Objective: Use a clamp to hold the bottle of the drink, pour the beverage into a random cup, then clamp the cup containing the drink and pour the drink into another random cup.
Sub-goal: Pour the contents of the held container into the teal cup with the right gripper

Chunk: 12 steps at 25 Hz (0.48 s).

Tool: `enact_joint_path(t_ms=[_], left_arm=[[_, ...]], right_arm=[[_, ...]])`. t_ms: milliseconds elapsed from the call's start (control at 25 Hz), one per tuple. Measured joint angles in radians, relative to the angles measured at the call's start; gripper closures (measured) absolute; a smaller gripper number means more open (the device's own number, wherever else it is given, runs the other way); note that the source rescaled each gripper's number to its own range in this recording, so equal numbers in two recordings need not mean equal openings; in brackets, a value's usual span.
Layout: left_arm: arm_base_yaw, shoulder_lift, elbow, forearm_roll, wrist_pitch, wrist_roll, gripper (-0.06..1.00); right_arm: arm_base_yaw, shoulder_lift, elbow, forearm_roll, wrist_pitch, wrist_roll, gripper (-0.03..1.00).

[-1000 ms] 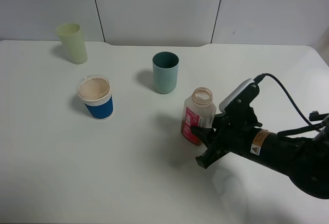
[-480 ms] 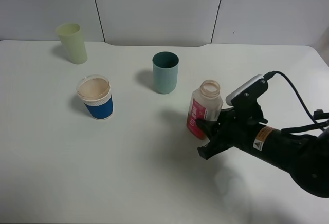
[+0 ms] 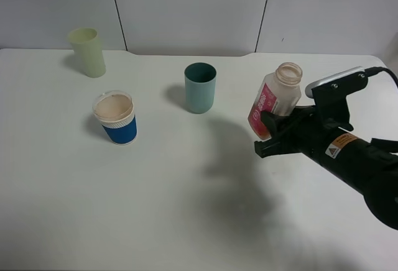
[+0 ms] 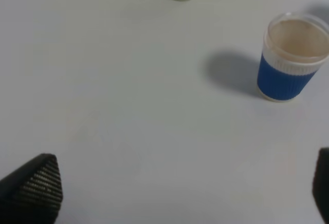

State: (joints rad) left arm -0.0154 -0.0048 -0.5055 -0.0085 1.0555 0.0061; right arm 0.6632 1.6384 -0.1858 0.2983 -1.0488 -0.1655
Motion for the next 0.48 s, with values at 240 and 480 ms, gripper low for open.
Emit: enact_joint_path(t_ms=[240,480], left_arm=[[0.0,0.0,0.0,0.0,0.0,0.0,-0.05],[0.0,0.0,0.0,0.0,0.0,0.0,-0.05]], right_arm=[[0.0,-0.029,0.0,0.097,0.059,-0.071,0.97],[0.0,-0.03,-0.038,0.114,0.177,-0.091,0.97]])
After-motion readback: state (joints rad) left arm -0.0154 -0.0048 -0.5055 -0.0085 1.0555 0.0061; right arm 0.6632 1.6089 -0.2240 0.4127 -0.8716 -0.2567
